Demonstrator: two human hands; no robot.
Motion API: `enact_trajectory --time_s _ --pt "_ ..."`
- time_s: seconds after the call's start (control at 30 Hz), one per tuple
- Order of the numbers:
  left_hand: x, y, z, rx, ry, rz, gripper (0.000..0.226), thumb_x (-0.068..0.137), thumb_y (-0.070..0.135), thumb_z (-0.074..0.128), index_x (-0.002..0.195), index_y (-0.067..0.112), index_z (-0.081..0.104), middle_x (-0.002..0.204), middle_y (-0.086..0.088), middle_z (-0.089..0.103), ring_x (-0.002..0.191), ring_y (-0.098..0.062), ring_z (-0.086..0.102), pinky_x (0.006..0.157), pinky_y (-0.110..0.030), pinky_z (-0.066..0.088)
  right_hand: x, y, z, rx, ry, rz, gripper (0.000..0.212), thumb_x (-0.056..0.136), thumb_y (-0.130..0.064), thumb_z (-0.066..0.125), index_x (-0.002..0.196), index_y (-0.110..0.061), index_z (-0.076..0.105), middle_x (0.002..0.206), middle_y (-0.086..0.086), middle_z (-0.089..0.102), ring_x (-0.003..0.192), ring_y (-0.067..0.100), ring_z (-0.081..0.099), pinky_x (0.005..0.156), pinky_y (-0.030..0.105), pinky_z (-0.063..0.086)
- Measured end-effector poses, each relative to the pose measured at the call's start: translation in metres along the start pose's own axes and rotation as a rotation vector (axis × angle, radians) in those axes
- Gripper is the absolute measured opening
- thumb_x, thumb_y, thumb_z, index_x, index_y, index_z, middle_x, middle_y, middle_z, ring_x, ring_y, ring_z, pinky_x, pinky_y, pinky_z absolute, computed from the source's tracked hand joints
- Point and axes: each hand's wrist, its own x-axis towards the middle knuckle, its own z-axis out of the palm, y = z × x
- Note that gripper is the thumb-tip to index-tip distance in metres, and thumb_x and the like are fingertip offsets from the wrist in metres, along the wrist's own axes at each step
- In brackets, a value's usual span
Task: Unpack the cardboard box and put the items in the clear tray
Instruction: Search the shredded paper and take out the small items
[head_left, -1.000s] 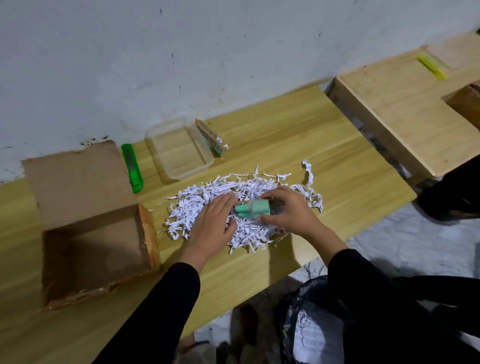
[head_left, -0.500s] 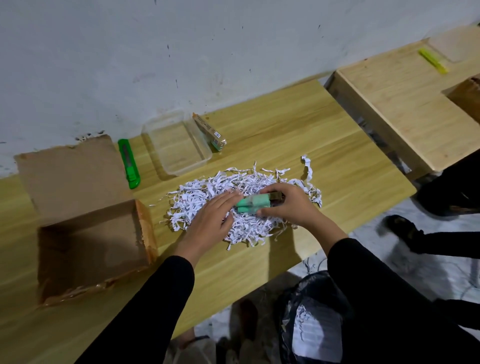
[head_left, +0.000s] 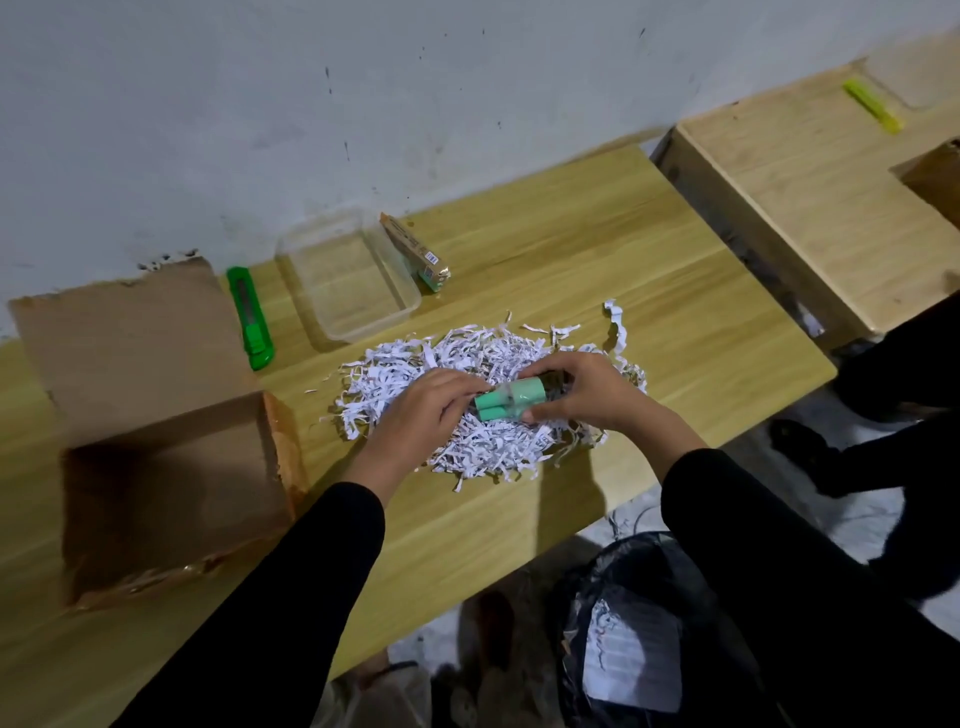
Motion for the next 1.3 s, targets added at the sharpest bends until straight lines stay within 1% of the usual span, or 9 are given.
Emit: enact_trajectory --time_s 0.2,0.33,0.47,0.63,0.8,1.0,1.07,1.2,1.3 --pt "0.010 -0.002 -0.009 -0.007 -0.035 0.048 0.020 0.086 0.011 0.064 0.105 0.015 0.071 0.100 -0.002 0.072 0.094 -0.018 0.063 0.081 -0.039 0.053 0.004 -0.001 -0.003 -0.058 -0.034 -0.012 0.048 0.059 -0.016 0.087 0.103 -0.018 0.069 0.109 0.006 0.067 0.097 0.020 0.063 0.085 0.029 0.051" --pt "0.016 -0.003 -0.013 0.029 -0.082 0.105 0.018 0.083 0.015 0.067 0.101 0.013 0.073 0.093 -0.003 0.073 0.086 -0.019 0.065 0.074 -0.041 0.054 0.007 0.001 -0.004 -0.073 -0.058 -0.019 0.047 0.059 -0.013 0.086 0.102 -0.018 0.069 0.109 0.003 0.066 0.093 0.013 0.061 0.074 0.007 0.046" --pt "0.017 -0.003 -0.015 0.086 -0.108 0.167 0.020 0.083 0.019 0.063 0.097 0.011 0.074 0.090 -0.004 0.073 0.081 -0.021 0.065 0.069 -0.039 0.056 0.009 0.001 -0.005 -0.066 -0.070 -0.011 0.049 0.059 -0.012 0.086 0.104 -0.017 0.068 0.112 0.004 0.066 0.098 0.016 0.062 0.087 0.027 0.050" --pt "0.016 -0.002 -0.014 0.107 -0.121 0.193 0.029 0.085 0.024 0.051 0.096 0.011 0.074 0.089 -0.004 0.072 0.081 -0.022 0.066 0.064 -0.039 0.056 0.011 0.003 -0.004 -0.054 -0.086 -0.010 0.049 0.058 -0.010 0.086 0.104 -0.014 0.069 0.109 0.001 0.066 0.094 0.013 0.061 0.074 0.007 0.046" --pt "0.023 0.000 -0.016 0.075 -0.187 0.165 0.019 0.086 0.018 0.060 0.098 0.013 0.073 0.091 -0.002 0.069 0.082 -0.018 0.063 0.067 -0.038 0.055 0.011 0.002 -0.006 -0.059 -0.096 -0.015 0.048 0.060 -0.008 0.085 0.105 -0.012 0.068 0.109 0.005 0.066 0.095 0.016 0.061 0.082 0.021 0.049" --pt "0.025 0.000 -0.015 0.132 -0.242 0.188 0.021 0.092 0.020 0.051 0.102 0.012 0.068 0.093 -0.006 0.060 0.080 -0.020 0.059 0.067 -0.032 0.048 0.011 0.002 -0.006 -0.045 -0.112 -0.004 0.049 0.061 -0.005 0.084 0.106 -0.010 0.068 0.103 0.005 0.065 0.090 0.013 0.059 0.067 0.002 0.045" --pt "0.023 -0.003 -0.009 0.157 -0.243 0.198 0.027 0.093 0.025 0.042 0.100 0.012 0.064 0.093 -0.008 0.057 0.077 -0.024 0.057 0.066 -0.035 0.048 0.011 0.003 -0.006 -0.025 -0.108 -0.003 0.049 0.061 -0.006 0.084 0.106 -0.012 0.068 0.106 0.007 0.066 0.091 0.015 0.061 0.071 0.006 0.048" --pt "0.017 0.000 -0.001 0.144 -0.179 0.140 0.027 0.092 0.024 0.036 0.096 0.010 0.058 0.094 -0.008 0.056 0.080 -0.023 0.053 0.069 -0.037 0.046 0.009 0.006 -0.003 0.012 -0.089 0.004 0.049 0.061 -0.009 0.085 0.106 -0.017 0.067 0.112 0.009 0.065 0.100 0.021 0.063 0.086 0.030 0.054" --pt "0.013 0.004 -0.002 0.058 -0.131 0.096 0.020 0.094 0.019 0.044 0.098 0.008 0.060 0.097 -0.005 0.057 0.083 -0.019 0.054 0.072 -0.030 0.044 0.009 0.008 -0.002 0.024 -0.078 0.002 0.049 0.060 -0.010 0.085 0.105 -0.018 0.067 0.111 0.008 0.064 0.100 0.021 0.063 0.085 0.029 0.054"
